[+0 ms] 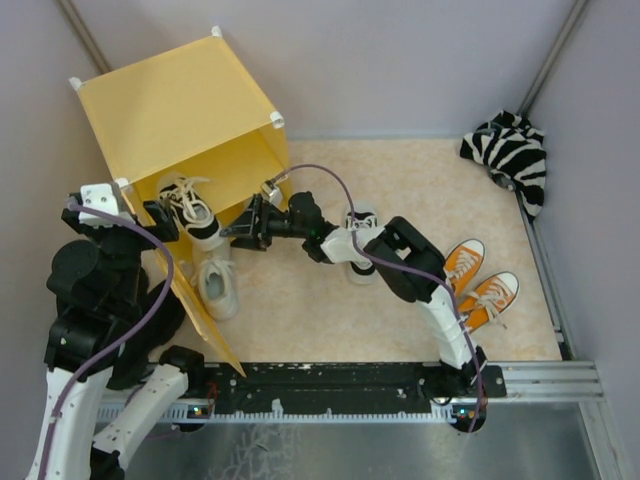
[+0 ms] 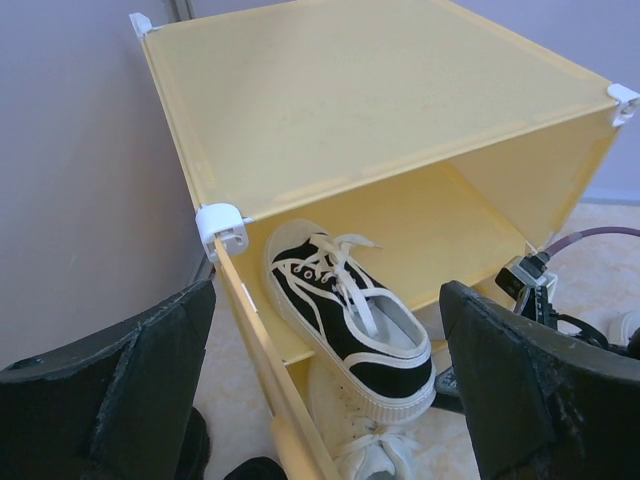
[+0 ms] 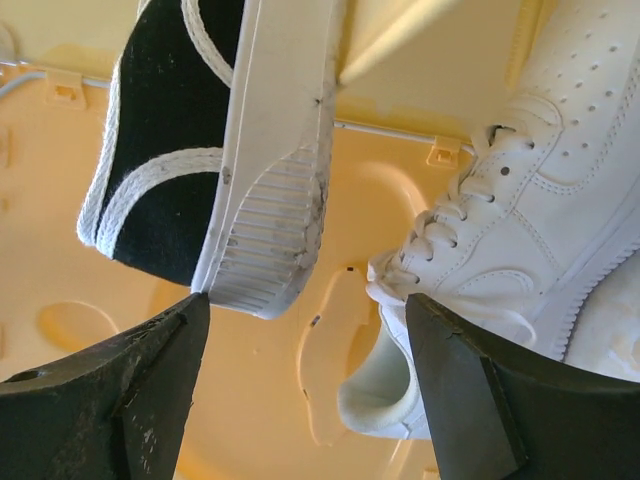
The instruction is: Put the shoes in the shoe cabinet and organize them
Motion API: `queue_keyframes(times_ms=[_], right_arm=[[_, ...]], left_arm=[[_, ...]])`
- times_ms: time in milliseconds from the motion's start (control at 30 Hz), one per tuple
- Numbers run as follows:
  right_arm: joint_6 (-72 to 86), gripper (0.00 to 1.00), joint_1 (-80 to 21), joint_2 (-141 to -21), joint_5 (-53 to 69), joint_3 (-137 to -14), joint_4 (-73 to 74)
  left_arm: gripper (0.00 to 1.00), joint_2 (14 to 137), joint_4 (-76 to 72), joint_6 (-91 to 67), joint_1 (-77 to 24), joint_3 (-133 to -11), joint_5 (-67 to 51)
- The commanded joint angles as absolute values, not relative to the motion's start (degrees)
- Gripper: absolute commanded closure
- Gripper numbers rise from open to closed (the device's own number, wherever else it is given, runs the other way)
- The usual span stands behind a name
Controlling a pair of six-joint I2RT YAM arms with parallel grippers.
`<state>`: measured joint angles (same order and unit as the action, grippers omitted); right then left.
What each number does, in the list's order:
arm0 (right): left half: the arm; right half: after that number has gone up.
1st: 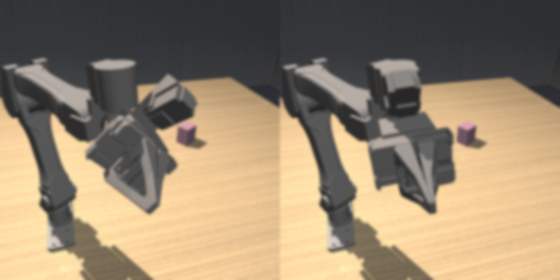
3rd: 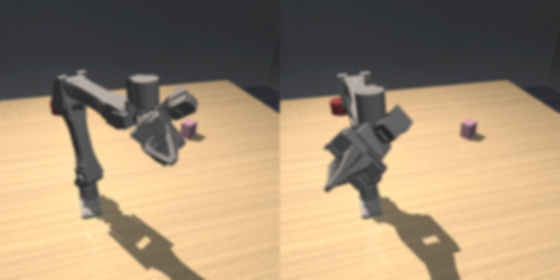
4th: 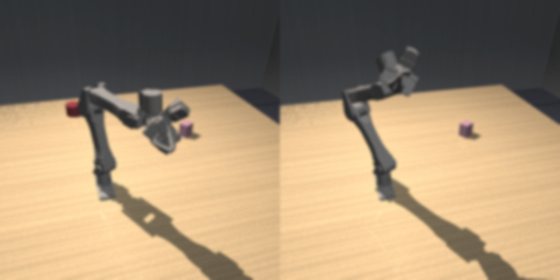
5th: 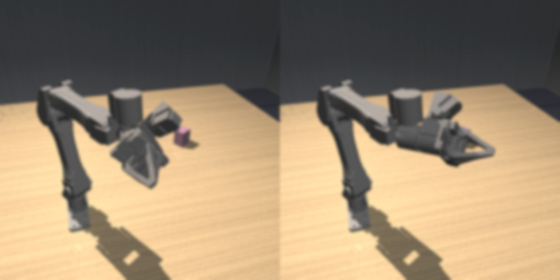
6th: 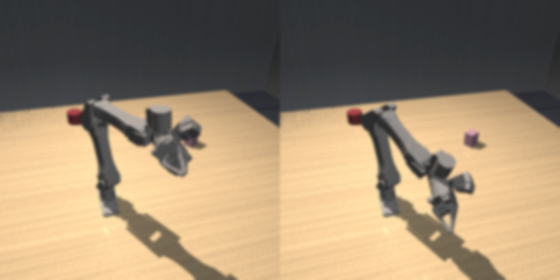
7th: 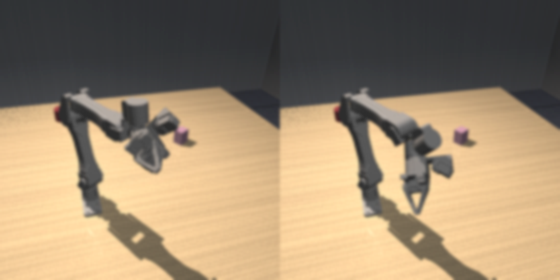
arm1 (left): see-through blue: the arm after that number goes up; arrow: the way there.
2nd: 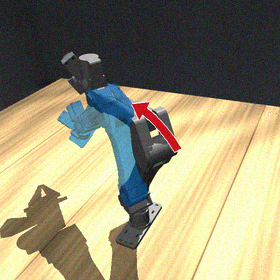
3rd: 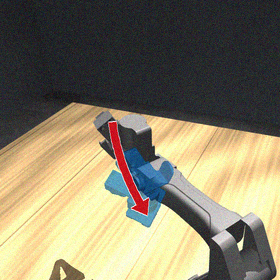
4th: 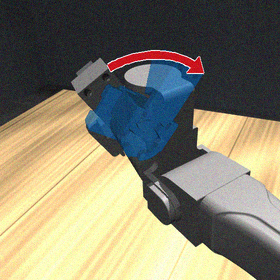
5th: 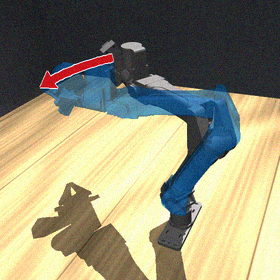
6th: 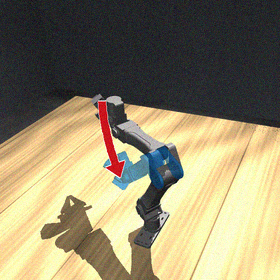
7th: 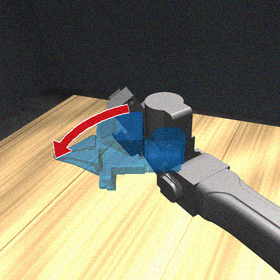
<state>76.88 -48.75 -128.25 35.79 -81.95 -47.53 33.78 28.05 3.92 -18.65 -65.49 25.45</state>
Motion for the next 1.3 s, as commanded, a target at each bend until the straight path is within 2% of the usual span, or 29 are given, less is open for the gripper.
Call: queue_keyframes(times_ms=[0,267,767,900,933,1067,1167,1267], right_arm=[[73.1,0.21,-50.4,-127.5,34.0,-87.3,-44.7],[74.9,0.20,-51.1,-127.0,33.9,-87.6,-48.6],[73.4,0.20,-52.0,-128.8,31.9,-93.9,-43.6],[74.1,0.34,-52.1,-128.9,31.8,-93.1,-44.3],[74.4,0.43,-52.1,-129.0,32.1,-92.9,-44.8],[75.5,0.64,-52.1,-129.1,33.1,-92.8,-47.4],[77.2,0.75,-52.1,-128.8,33.9,-92.8,-50.2],[78.7,0.78,-52.3,-127.4,34.4,-92.8,-51.5]], left_arm=[[0.01,32.3,26.0,4.9,-18.8,-64.8,25.1],[0.01,32.2,26.1,6.2,-18.8,-65.0,25.0],[0.01,33.2,26.3,5.9,-18.8,-65.9,24.4],[0.01,33.5,26.4,5.7,-18.8,-66.1,24.4],[0.01,33.5,26.5,5.6,-18.8,-66.1,24.5],[0.01,33.8,26.4,5.1,-18.8,-65.9,24.2],[0.01,34.2,26.5,5.3,-18.8,-66.1,24.3],[0.01,34.5,26.5,5.5,-18.8,-66.3,24.5]])
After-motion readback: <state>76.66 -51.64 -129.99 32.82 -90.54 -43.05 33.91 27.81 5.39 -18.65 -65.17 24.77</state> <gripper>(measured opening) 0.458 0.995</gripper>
